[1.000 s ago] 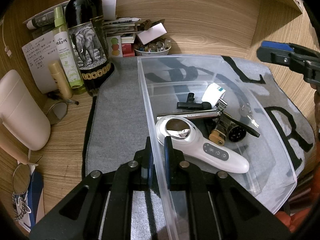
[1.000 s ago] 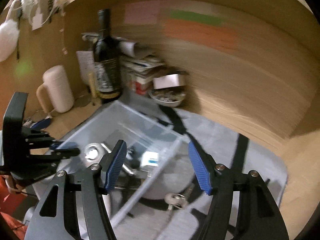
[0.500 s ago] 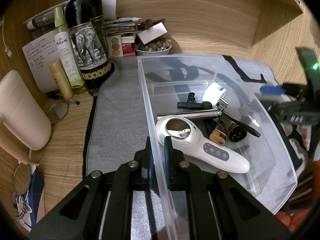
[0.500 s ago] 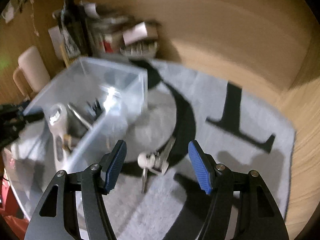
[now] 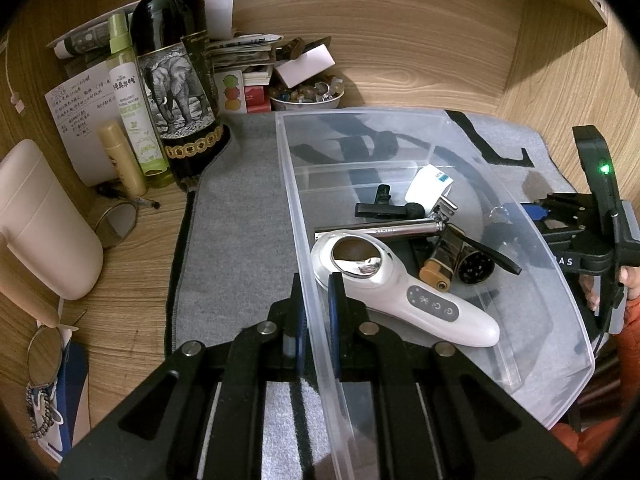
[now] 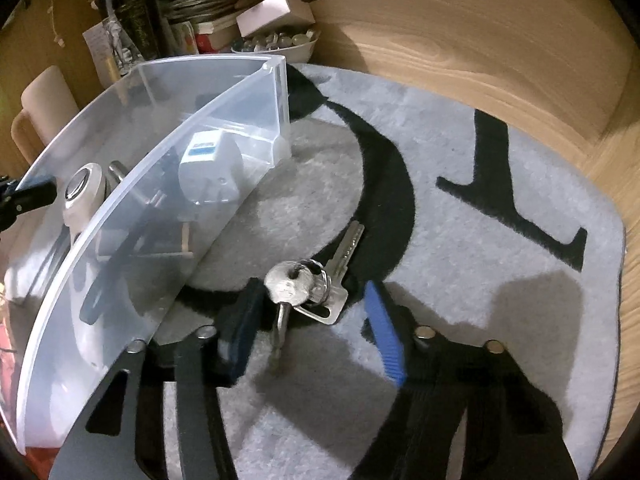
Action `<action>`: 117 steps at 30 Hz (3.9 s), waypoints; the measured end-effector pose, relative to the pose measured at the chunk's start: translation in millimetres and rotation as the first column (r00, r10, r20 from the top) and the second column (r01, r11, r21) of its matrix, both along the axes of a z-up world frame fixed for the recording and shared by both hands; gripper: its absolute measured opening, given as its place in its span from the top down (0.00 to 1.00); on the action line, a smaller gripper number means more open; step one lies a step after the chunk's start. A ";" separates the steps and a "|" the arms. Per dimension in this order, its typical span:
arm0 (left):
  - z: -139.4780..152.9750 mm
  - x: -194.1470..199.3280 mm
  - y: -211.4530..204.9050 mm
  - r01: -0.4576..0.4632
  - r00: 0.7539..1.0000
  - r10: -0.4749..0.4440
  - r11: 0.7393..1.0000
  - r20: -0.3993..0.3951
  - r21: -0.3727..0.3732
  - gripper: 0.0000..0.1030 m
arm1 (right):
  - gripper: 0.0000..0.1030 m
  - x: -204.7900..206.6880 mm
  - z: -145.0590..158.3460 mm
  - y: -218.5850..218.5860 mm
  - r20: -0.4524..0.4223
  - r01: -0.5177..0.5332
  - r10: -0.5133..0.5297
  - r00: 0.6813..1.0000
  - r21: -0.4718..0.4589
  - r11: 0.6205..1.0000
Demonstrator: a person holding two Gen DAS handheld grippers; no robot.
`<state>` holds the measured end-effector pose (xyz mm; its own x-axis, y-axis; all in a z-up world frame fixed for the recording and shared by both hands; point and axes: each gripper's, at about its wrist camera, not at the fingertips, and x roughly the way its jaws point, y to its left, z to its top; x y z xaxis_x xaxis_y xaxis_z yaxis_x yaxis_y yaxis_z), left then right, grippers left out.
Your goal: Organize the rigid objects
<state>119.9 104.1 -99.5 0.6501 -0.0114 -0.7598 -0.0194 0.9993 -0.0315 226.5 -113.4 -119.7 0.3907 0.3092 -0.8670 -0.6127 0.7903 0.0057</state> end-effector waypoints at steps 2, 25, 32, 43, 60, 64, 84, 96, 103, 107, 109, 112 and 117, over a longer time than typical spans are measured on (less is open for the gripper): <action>-0.5 0.1 0.4 0.000 1.000 0.000 1.000 0.000 -0.001 0.92 | 0.66 -0.4 1.0 -3.0 0.003 0.002 -0.002 1.000 0.004 1.000; -0.3 0.5 0.6 0.000 1.000 0.000 1.000 0.000 -0.001 0.92 | 0.75 -6.2 55.0 -13.1 0.150 0.025 -0.036 0.988 0.074 0.997; -0.7 0.6 1.2 0.000 1.000 0.000 1.000 -0.001 -0.003 0.92 | 0.75 -13.2 88.5 -5.5 0.235 -0.004 -0.023 0.972 0.113 0.994; -1.0 0.6 2.0 0.000 1.000 0.000 1.000 0.000 -0.003 0.92 | 0.75 -33.5 137.2 24.8 0.356 -0.115 0.048 0.933 0.167 0.979; -1.5 1.2 2.0 0.000 1.000 0.000 1.000 0.000 -0.004 0.92 | 0.75 -47.9 105.8 92.1 0.289 -0.272 0.224 0.931 0.138 0.952; -1.3 0.8 2.4 -0.001 1.000 0.001 1.000 0.000 -0.006 0.92 | 0.75 -43.2 82.4 102.0 0.223 -0.278 0.248 0.943 0.114 0.954; 0.4 0.3 1.0 0.005 1.000 -0.005 1.000 -0.008 -0.002 0.92 | 0.52 -31.0 44.2 109.9 0.080 -0.259 0.254 0.964 0.052 0.965; 29.7 -16.2 3.0 -0.030 0.997 0.027 0.999 0.069 0.036 0.66 | 0.38 -53.7 84.5 64.9 0.192 -0.189 0.163 0.968 0.129 0.973; 57.9 -33.8 -10.0 -0.016 0.987 0.008 0.999 0.160 0.048 0.48 | 0.21 -69.7 115.6 28.8 0.299 -0.110 0.047 0.953 0.195 0.975; 74.9 -48.3 -20.9 -0.005 0.972 0.000 1.000 0.235 0.020 0.27 | 0.14 -83.4 132.4 7.0 0.359 -0.070 -0.021 0.933 0.238 0.969; 82.8 -56.3 -25.3 -0.004 0.961 0.004 1.000 0.275 -0.002 0.17 | 0.07 -90.6 137.9 -2.6 0.382 -0.051 -0.052 0.923 0.254 0.966; 91.8 -68.5 -33.2 0.001 0.944 0.005 1.000 0.331 -0.020 0.09 | 0.00 -103.8 144.0 -15.3 0.415 -0.032 -0.090 0.905 0.278 0.960; 100.1 -88.3 -50.9 0.007 0.912 -0.005 1.000 0.409 -0.005 0.04 | 0.00 -126.2 148.1 -29.2 0.471 -0.026 -0.116 0.875 0.285 0.958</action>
